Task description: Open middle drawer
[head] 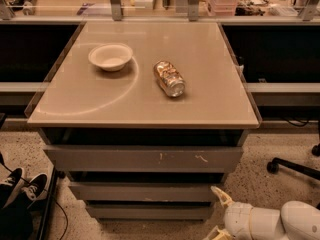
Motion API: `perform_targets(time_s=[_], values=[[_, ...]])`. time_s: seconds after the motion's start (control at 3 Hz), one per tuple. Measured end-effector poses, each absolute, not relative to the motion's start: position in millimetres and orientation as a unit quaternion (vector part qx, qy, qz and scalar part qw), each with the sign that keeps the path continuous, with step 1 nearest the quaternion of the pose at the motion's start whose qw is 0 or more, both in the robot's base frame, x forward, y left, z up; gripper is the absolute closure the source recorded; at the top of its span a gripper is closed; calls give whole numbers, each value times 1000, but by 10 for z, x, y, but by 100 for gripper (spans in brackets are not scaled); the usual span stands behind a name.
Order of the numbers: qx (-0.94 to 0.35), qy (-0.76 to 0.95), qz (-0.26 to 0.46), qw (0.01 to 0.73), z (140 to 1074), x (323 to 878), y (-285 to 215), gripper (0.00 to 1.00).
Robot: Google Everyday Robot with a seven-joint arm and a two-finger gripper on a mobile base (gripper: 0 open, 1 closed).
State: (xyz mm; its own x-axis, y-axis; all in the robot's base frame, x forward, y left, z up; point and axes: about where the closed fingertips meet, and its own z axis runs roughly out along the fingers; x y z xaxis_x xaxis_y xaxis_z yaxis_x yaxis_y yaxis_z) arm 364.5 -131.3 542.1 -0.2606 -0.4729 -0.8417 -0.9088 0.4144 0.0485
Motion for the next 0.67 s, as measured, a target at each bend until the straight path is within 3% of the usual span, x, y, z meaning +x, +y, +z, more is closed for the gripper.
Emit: perform_targets(time_s=[0.67], values=[[-436,731,274,447,4891,4044,-1203,0]])
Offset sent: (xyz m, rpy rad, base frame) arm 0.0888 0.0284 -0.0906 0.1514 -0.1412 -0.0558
